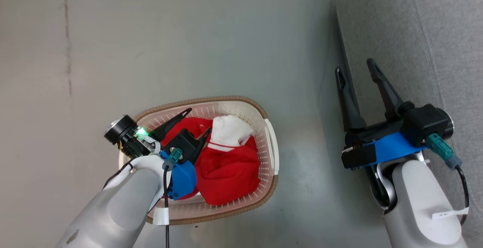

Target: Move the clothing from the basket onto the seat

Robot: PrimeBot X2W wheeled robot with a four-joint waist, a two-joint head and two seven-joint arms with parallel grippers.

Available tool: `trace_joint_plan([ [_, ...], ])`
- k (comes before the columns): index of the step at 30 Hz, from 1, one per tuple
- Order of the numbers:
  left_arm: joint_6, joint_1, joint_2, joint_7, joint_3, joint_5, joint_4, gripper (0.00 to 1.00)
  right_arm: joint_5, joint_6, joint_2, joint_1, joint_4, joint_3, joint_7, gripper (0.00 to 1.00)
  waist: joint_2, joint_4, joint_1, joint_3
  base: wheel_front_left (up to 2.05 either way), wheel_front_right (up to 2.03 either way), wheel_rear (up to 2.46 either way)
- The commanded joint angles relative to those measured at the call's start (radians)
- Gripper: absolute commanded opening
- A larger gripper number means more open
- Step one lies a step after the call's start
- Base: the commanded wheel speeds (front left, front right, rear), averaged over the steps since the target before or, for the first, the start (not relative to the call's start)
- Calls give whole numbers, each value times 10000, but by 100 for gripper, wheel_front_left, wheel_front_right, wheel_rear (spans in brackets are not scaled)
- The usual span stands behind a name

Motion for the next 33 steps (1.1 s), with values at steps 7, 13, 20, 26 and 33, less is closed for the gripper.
trace_joint_plan([
  [7, -8, -1259, 218, -52, -2140, -317, 1461, 100, -259, 4, -42, -666, -256, 2, -56, 100, 0, -386, -1, 1429, 0, 0, 0],
  [13, -9, -2027, 186, -41, -3597, -626, 2669, 100, -394, 4, -42, -991, -422, 17, -56, 100, 0, -517, -1, 2248, 0, 0, 0],
  [20, -9, -2746, 180, 525, -4661, -994, 3795, 100, -512, 4, -40, -1268, -671, 1, -56, 100, 0, -641, -1, 3143, 0, 0, 0],
  [26, -9, -3124, 328, 1209, -5008, -844, 4092, 100, -613, 4, -40, -1446, -839, -15, -56, 100, 0, -707, -1, 3751, 0, 0, 0],
  [33, -9, -3756, 430, 1960, -5150, -554, 4267, 100, -700, 4, -40, -1658, -1085, -26, -56, 100, 0, -792, -1, 4498, 0, 0, 0],
])
